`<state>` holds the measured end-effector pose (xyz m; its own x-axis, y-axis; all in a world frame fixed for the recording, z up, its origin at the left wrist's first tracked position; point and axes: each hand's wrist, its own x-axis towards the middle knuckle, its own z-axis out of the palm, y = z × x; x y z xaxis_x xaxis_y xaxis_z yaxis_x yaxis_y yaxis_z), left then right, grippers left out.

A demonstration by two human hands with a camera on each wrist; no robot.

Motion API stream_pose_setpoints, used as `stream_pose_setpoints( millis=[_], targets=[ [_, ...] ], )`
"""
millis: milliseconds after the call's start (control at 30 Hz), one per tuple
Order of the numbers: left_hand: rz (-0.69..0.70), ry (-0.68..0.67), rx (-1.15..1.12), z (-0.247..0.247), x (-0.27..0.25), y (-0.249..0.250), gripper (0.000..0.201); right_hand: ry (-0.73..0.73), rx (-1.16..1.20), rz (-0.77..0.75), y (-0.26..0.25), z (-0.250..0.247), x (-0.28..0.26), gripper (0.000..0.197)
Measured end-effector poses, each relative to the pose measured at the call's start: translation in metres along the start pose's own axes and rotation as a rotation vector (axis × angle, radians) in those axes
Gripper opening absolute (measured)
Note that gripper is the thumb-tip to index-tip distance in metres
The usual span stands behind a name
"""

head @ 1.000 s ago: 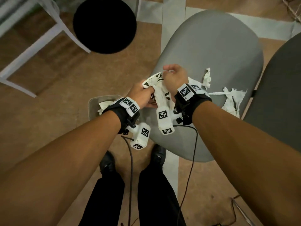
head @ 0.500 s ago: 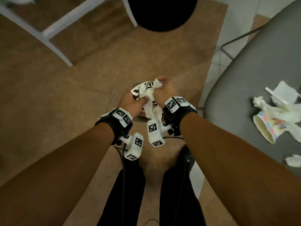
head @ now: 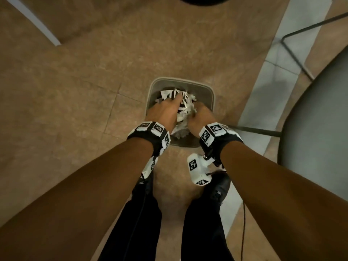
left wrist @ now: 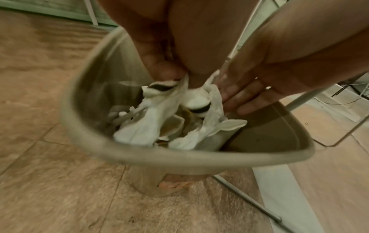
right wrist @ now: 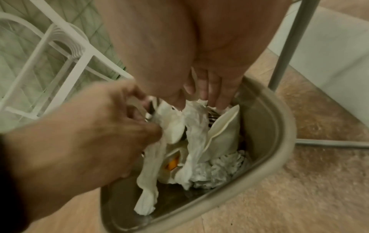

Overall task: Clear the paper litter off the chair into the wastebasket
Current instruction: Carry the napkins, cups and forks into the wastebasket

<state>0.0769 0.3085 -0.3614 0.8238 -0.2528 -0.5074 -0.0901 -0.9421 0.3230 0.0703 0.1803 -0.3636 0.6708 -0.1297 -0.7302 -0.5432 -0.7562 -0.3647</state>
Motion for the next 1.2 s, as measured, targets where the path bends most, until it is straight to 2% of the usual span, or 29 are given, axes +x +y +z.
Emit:
stream_pose_setpoints(
  millis=[100,200,300,400,533,633,733,800,833,900,967,1033,1133,1200],
  targets=[
    [0.005,-0.148,0.073,0.007,0.015,0.008,0.041,0.009,-0.045,-0.02,0.007,-0.008,0.001,0.039],
    [0.04,-0.294,0.039,0.014,0.023,0.013,0.045,-0.053,-0.024,-0.035,0.004,-0.019,-0.001,0.037],
    [-0.017,-0.242,-0.069,0.012,0.018,0.011,0.053,-0.101,0.021,-0.044,0.002,-0.03,-0.011,0.035],
    [-0.113,-0.28,-0.075,-0.023,0.003,0.021,0.04,-0.116,0.056,-0.067,-0.004,-0.046,-0.035,0.035],
    [-0.077,-0.206,-0.041,-0.085,-0.023,0.062,0.027,-0.125,0.102,-0.123,-0.019,-0.09,-0.084,0.03],
    [-0.04,-0.124,-0.07,-0.127,-0.032,0.112,0.026,-0.074,0.189,-0.188,-0.016,-0.144,-0.12,0.024],
    [0.065,-0.042,-0.109,-0.155,-0.034,0.181,0.026,0.036,0.407,-0.136,0.013,-0.206,-0.144,0.022],
    [0.16,-0.04,-0.171,-0.158,-0.037,0.234,0.027,0.157,0.507,-0.08,0.053,-0.243,-0.156,0.015],
    [0.228,-0.06,-0.184,-0.155,-0.036,0.264,0.035,0.22,0.55,-0.051,0.077,-0.262,-0.158,0.012],
    [0.403,-0.104,-0.11,-0.144,-0.04,0.31,0.065,0.295,0.586,-0.017,0.126,-0.287,-0.16,0.009],
    [0.551,-0.149,0.092,-0.124,-0.048,0.351,0.096,0.356,0.597,0.035,0.177,-0.311,-0.167,0.009],
    [0.656,-0.156,0.329,-0.1,-0.055,0.38,0.116,0.438,0.613,0.105,0.217,-0.331,-0.18,0.011],
    [0.689,-0.191,0.538,-0.072,-0.055,0.401,0.117,0.465,0.434,0.18,0.265,-0.349,-0.199,0.02],
    [0.692,-0.212,0.576,-0.068,-0.052,0.408,0.103,0.366,0.211,0.188,0.285,-0.351,-0.211,0.033]
  ],
)
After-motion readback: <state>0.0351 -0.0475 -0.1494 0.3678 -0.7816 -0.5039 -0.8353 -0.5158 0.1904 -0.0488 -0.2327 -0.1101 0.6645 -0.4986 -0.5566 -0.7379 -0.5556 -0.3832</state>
